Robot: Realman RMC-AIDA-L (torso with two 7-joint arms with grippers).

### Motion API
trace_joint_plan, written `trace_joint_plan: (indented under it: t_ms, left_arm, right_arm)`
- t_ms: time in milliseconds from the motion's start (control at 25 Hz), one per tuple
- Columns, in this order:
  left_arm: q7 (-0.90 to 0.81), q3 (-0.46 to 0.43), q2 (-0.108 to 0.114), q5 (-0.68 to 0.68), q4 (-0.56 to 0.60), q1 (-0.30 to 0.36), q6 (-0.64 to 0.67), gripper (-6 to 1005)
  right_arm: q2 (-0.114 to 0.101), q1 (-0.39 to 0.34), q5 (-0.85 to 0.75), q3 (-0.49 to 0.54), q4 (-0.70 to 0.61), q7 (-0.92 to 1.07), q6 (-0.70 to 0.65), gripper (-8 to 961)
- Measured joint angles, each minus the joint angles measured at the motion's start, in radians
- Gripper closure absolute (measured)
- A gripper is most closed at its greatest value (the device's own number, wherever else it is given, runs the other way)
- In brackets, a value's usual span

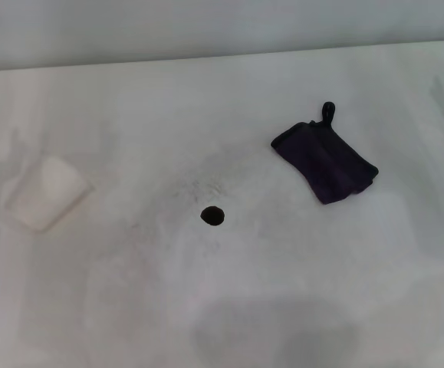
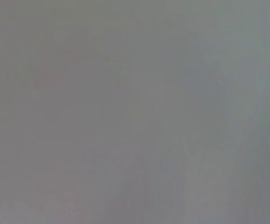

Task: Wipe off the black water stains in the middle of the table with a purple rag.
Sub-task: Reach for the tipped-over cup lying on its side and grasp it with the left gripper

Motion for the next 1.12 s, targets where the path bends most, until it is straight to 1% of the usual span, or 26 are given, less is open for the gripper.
trace_joint_plan:
  t_ms: [160,320,520,640,680,800,840,880,1000,1120]
  left_arm:
    - [0.0,0.021,0.001,0.0,0.001,-0.009,-0.007,106]
    - [0.001,0.023,0.003,0.001,0.001,-0.017,-0.011,106]
    - [0.0,0.023,0.006,0.002,-0.007,-0.027,-0.011,107]
    - [-0.044,0.021,0.011,0.002,-0.008,-0.029,-0.011,106]
    - [-0.084,0.02,0.015,0.003,-0.009,-0.029,-0.013,106]
    - [-0.223,0.022,0.037,0.022,-0.015,-0.033,-0.022,107]
    - [-0.31,0.022,0.059,0.056,-0.022,-0.038,-0.027,107]
    - [-0.366,0.021,0.074,0.085,-0.028,-0.043,-0.029,108]
    - [-0.563,0.019,0.133,0.184,-0.05,-0.069,-0.036,109]
    - [-0.8,0.021,0.212,0.329,-0.085,-0.105,-0.051,110]
  right_arm:
    - [-0.001,-0.014,0.001,0.0,-0.011,-0.002,-0.002,79]
    - [0.0,-0.017,0.003,0.0,-0.009,0.002,-0.004,79]
    - [0.007,-0.02,0.005,0.01,-0.009,0.002,-0.006,80]
    - [0.009,-0.02,0.006,0.011,-0.009,0.003,-0.013,80]
    - [0.009,-0.019,0.006,0.011,-0.009,0.004,-0.016,80]
    - [0.011,-0.011,0.007,0.012,-0.006,0.004,-0.022,80]
    - [0.011,-0.011,0.007,0.012,-0.006,0.004,-0.022,80]
    - [0.011,-0.01,0.007,0.012,-0.006,0.004,-0.024,80]
    - [0.012,-0.003,0.007,0.012,-0.006,0.004,-0.042,80]
    - [0.012,0.011,0.008,0.012,-0.006,0.004,-0.056,80]
